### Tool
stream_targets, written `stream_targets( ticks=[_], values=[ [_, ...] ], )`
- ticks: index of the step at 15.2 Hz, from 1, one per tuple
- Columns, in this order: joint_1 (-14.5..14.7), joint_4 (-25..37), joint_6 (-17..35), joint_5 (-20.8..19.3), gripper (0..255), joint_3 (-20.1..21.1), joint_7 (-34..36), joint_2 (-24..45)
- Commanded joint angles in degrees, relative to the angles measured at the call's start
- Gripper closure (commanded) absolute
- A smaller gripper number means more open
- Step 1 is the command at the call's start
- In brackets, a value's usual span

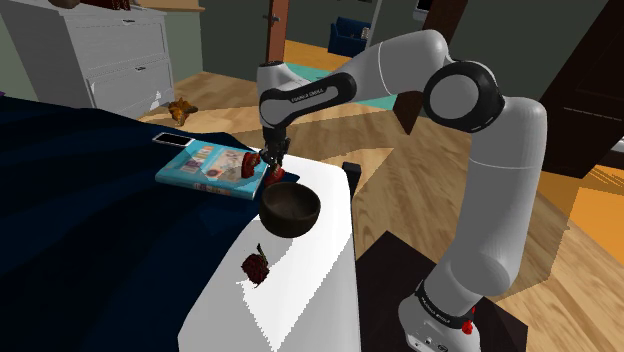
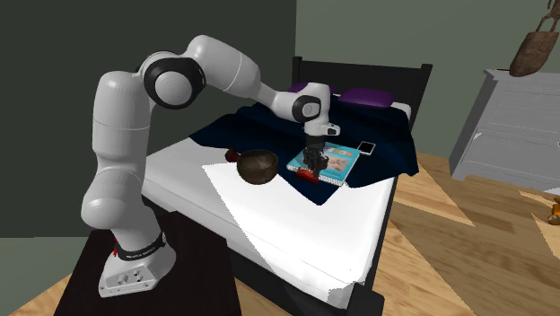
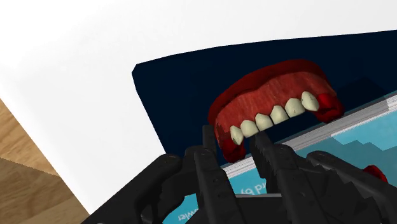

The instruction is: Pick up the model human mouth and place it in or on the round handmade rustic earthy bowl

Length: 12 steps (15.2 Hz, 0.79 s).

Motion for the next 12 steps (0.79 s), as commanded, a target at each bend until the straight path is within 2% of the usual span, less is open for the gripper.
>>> stream_targets(
  ticks=[1, 12],
  values=[
    [0.0, 0.0, 0.0, 0.0, 255, 0.0, 0.0, 0.0],
    [0.0, 4.5, -7.2, 0.9, 255, 0.3, -1.3, -2.9]
  ],
)
